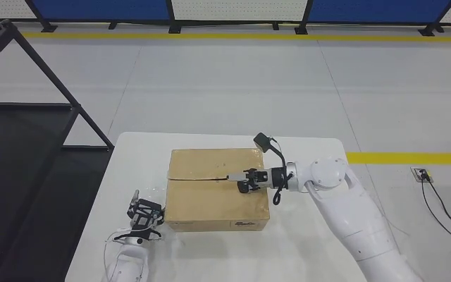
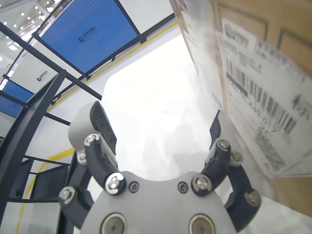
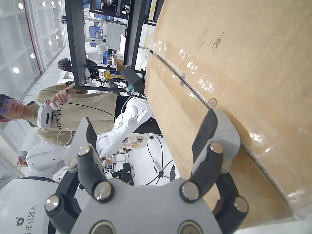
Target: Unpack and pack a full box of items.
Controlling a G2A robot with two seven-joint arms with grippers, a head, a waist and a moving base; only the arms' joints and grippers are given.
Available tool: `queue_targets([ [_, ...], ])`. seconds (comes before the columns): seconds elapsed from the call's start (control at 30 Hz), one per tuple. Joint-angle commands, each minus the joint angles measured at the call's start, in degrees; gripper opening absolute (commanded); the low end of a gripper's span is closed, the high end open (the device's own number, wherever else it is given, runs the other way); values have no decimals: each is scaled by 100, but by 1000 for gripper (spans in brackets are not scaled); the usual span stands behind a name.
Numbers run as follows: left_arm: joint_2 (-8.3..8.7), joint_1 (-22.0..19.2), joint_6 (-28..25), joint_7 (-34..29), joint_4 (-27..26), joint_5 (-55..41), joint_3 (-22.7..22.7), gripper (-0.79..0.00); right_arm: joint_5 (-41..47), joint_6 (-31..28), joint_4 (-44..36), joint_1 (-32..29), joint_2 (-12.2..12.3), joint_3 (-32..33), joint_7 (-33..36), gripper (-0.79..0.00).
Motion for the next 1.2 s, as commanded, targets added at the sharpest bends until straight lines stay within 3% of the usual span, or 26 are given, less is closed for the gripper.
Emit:
queue_targets([
  [0.0,-31,-134,14,-84,163,12,140,0,16,-13,24,25,-2,-21,3,0],
  [0.73,-246,-986,667,101,1133,-452,399,0,85,-19,57,84,37,-129,21,0],
  [1.03,-274,-935,995,364,1118,-755,165,0,131,-38,116,106,49,-157,0,0],
  [1.17,-252,-698,793,618,809,-1105,-77,0,172,-49,173,146,43,-194,2,0],
])
